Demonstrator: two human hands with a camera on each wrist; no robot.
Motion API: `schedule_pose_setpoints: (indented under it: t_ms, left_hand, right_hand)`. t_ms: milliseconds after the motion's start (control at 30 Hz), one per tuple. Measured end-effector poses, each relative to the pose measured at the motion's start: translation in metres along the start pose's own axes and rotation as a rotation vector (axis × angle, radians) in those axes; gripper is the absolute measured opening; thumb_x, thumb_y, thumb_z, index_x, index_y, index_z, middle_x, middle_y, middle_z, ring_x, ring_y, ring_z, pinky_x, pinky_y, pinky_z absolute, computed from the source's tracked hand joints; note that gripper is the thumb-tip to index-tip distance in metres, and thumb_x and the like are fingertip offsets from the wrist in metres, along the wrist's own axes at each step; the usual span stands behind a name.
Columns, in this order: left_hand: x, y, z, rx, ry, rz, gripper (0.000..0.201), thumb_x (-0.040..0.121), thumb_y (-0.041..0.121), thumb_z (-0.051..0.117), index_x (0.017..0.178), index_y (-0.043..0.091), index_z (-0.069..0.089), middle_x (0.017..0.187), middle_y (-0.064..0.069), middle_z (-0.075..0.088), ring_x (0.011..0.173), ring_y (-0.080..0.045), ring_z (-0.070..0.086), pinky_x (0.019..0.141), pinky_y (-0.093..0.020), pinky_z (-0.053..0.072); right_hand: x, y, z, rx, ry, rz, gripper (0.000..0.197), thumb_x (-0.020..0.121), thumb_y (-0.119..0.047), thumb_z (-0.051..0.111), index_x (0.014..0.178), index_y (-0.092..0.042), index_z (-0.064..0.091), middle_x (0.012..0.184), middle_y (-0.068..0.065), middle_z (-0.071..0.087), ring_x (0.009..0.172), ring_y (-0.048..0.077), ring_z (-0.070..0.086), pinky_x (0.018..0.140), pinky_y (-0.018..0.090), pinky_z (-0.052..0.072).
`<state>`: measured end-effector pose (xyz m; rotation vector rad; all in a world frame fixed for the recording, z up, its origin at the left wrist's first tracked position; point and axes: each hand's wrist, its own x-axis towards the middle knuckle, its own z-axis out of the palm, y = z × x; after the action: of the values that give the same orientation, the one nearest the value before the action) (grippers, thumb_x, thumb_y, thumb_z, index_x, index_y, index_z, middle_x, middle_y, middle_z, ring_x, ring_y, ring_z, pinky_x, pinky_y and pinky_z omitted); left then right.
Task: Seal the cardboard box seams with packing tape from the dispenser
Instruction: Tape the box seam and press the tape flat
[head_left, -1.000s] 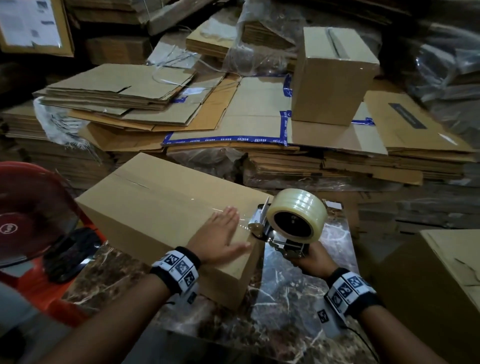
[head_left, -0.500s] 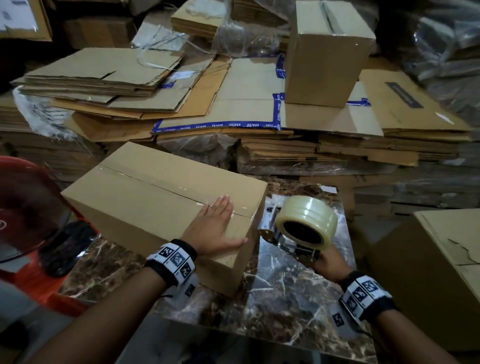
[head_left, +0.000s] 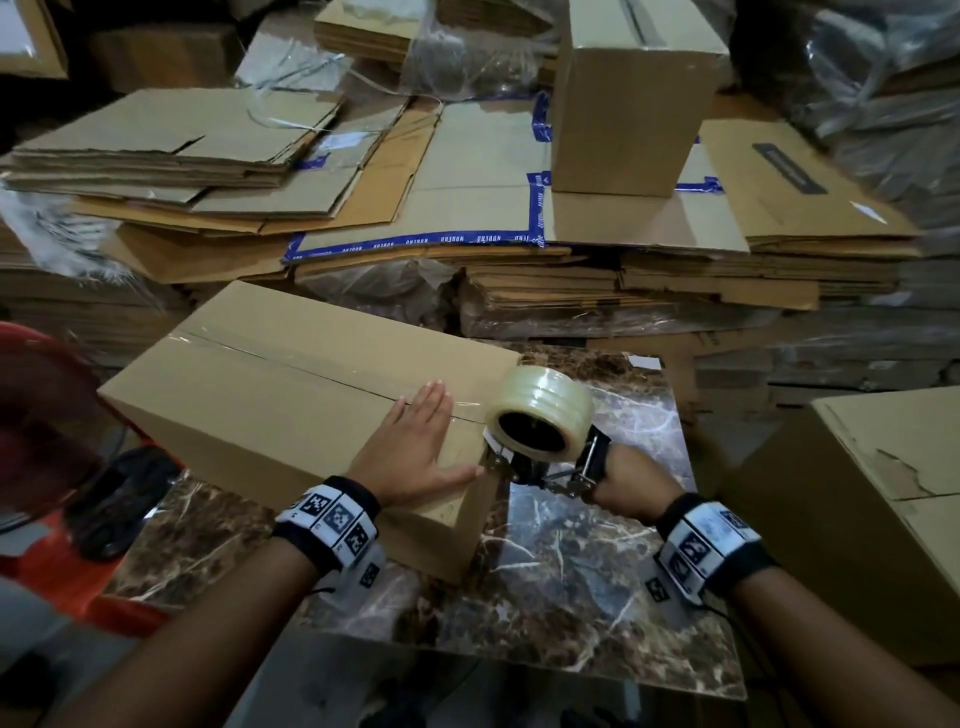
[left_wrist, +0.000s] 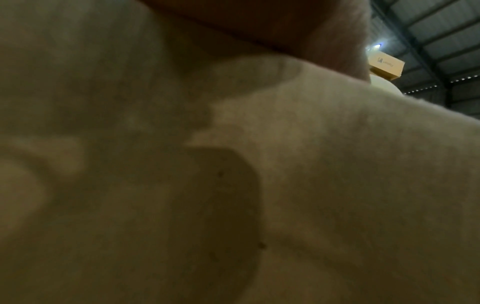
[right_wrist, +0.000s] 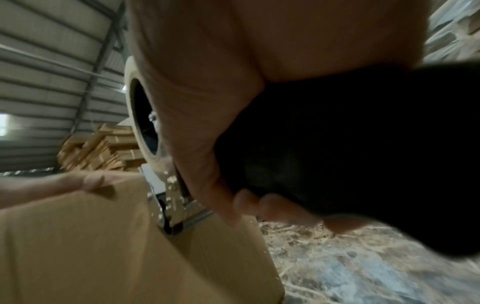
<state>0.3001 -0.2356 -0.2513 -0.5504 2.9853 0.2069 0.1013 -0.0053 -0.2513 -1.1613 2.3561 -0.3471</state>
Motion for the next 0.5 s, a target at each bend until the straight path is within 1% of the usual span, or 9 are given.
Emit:
schedule_pose_setpoints:
  t_ms: [67,133,167,300,367,400,433,467,500]
  left_hand:
    - [-0.001,0.000,-0.001,-0.006,0.000,-0.006,0.117,0.073,0.092,0.013,0.157,0.012,-0.002,0.164,-0.006,-0.010,0.151,-0.015,-0.010,0.123,-0.041,-0.002]
    - [0.000,0.001,-0.002,-0.012,0.004,-0.007,0.119,0.071,0.093,0.010,0.157,0.013,-0.002,0.164,-0.005,-0.010,0.151,-0.015,-0.010,0.122,-0.040,-0.002]
    - [0.000,0.001,-0.002,-0.015,0.003,-0.006,0.120,0.069,0.094,0.009,0.157,0.013,-0.001,0.164,-0.005,-0.010,0.151,-0.015,-0.010,0.122,-0.040,-0.002]
    - [-0.001,0.003,-0.002,-0.009,-0.013,-0.020,0.121,0.069,0.094,0.009,0.157,0.013,-0.001,0.165,-0.005,-0.009,0.151,-0.014,-0.009,0.121,-0.039,-0.003]
    - [-0.001,0.003,-0.003,-0.008,-0.014,-0.025,0.119,0.070,0.094,0.011,0.157,0.013,0.000,0.165,-0.005,-0.008,0.151,-0.014,-0.009,0.120,-0.038,-0.003]
    - [-0.001,0.004,-0.004,-0.009,-0.013,-0.027,0.120,0.069,0.094,0.011,0.157,0.013,0.000,0.165,-0.005,-0.008,0.151,-0.014,-0.009,0.120,-0.039,-0.003]
    - [0.000,0.005,-0.004,-0.012,-0.013,-0.030,0.121,0.068,0.094,0.009,0.157,0.013,0.001,0.165,-0.005,-0.008,0.151,-0.014,-0.009,0.120,-0.039,-0.003]
    - [0.000,0.005,-0.004,-0.013,-0.014,-0.034,0.123,0.066,0.096,0.006,0.157,0.013,0.001,0.165,-0.005,-0.008,0.151,-0.014,-0.009,0.120,-0.038,-0.004]
    - [0.000,0.004,-0.004,-0.014,-0.015,-0.037,0.125,0.064,0.096,0.003,0.157,0.013,0.001,0.165,-0.004,-0.008,0.151,-0.014,-0.009,0.120,-0.038,-0.004]
  right_hand:
    - [0.004,-0.006,-0.002,0.040,-0.012,0.051,0.023,0.079,-0.014,0.071,0.101,-0.012,0.065,0.086,0.011,0.071,0.072,0.024,0.066,0.060,0.034,0.053]
    - [0.005,-0.006,-0.005,0.117,-0.021,0.128,0.020,0.078,-0.010,0.070,0.097,-0.010,0.065,0.078,0.010,0.070,0.057,0.020,0.063,0.049,0.028,0.049]
    - [0.005,-0.004,-0.006,0.130,-0.023,0.173,0.018,0.078,-0.009,0.070,0.095,-0.008,0.066,0.074,0.010,0.069,0.053,0.019,0.061,0.048,0.027,0.048]
    - [0.004,0.017,0.002,0.052,-0.051,0.319,0.008,0.080,-0.011,0.069,0.085,-0.007,0.065,0.072,0.008,0.067,0.059,0.023,0.066,0.051,0.029,0.051]
    - [0.002,0.034,0.021,0.194,-0.061,0.374,0.013,0.078,-0.008,0.069,0.091,-0.006,0.066,0.075,0.012,0.070,0.064,0.027,0.068,0.055,0.033,0.054]
    - [-0.001,0.039,0.031,0.314,-0.063,0.381,0.018,0.078,-0.005,0.069,0.095,-0.007,0.066,0.074,0.011,0.069,0.062,0.025,0.066,0.055,0.033,0.053]
    - [0.000,0.046,0.046,0.418,-0.050,0.358,0.022,0.078,-0.001,0.068,0.097,-0.010,0.064,0.070,0.004,0.066,0.060,0.019,0.061,0.054,0.028,0.051]
    - [0.001,0.049,0.057,0.508,-0.046,0.357,0.023,0.078,0.002,0.068,0.095,-0.013,0.064,0.068,-0.002,0.062,0.060,0.013,0.057,0.056,0.025,0.052]
    - [0.006,0.056,0.071,0.621,-0.051,0.391,0.019,0.076,0.003,0.069,0.085,-0.013,0.063,0.065,-0.003,0.060,0.059,0.012,0.055,0.062,0.027,0.056]
